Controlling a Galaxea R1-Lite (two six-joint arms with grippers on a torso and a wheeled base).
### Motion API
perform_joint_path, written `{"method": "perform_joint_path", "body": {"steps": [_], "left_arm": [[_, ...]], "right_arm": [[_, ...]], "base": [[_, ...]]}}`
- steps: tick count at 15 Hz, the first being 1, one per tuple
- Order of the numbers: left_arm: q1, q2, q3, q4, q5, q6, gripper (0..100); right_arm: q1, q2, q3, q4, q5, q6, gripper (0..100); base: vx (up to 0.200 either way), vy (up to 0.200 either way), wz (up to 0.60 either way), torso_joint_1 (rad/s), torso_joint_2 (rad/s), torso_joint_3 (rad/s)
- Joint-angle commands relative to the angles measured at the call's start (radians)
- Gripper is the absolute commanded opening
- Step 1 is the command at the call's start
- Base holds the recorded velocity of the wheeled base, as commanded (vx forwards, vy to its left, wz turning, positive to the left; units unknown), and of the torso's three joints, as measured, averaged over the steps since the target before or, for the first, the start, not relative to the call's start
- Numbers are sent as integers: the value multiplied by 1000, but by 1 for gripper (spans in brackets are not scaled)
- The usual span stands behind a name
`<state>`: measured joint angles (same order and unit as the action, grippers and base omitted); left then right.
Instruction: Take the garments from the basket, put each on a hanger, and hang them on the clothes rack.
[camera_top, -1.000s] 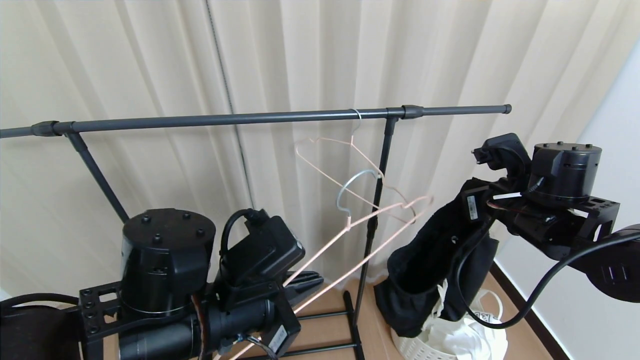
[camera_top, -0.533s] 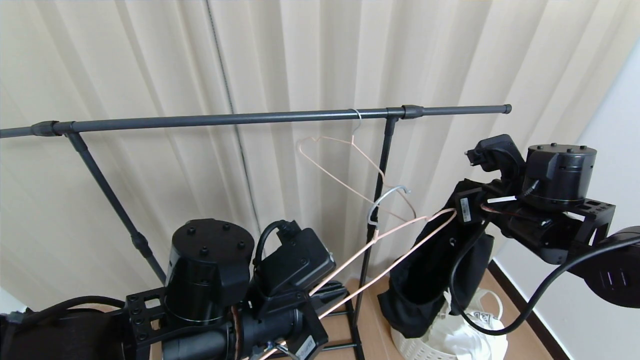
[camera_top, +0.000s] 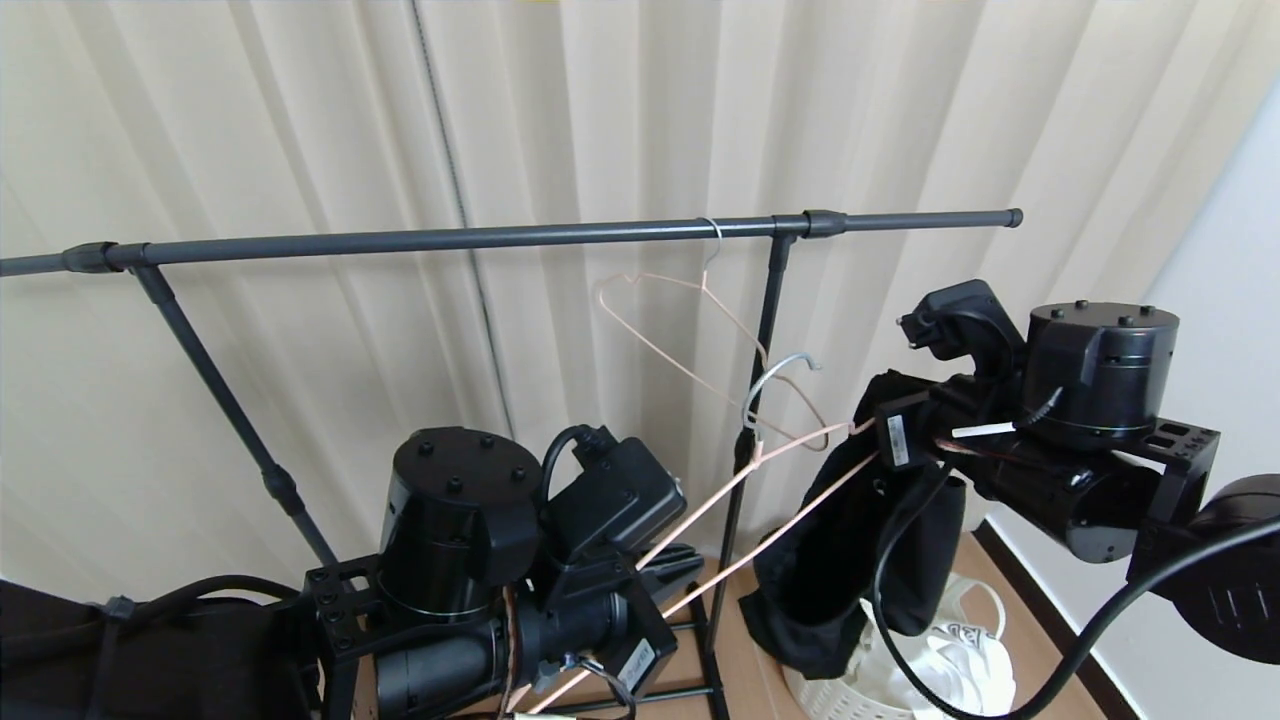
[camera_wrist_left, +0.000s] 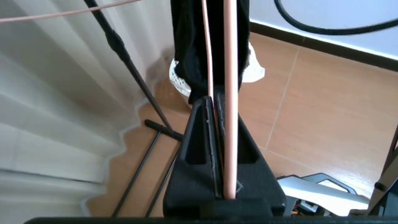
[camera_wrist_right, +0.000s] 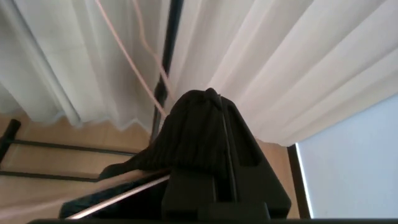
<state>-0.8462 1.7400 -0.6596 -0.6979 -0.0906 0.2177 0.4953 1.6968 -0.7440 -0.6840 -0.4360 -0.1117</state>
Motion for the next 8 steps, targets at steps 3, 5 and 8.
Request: {"method": "perform_joint_path", "body": {"steps": [3, 5, 8], "left_arm": [[19, -13, 5, -3, -1, -9, 0], [21, -10, 11, -34, 0, -12, 0], [21, -5, 6, -43, 0, -12, 0]], "right_arm": [[81, -37, 5, 1, 0, 30, 0], [132, -37, 0, 3, 0, 52, 0], [239, -36, -20, 11, -1, 122, 0]], "base": [[0, 0, 0, 0, 0, 0], [0, 0, 0, 0, 0, 0], [0, 0, 0, 0, 0, 0]]}}
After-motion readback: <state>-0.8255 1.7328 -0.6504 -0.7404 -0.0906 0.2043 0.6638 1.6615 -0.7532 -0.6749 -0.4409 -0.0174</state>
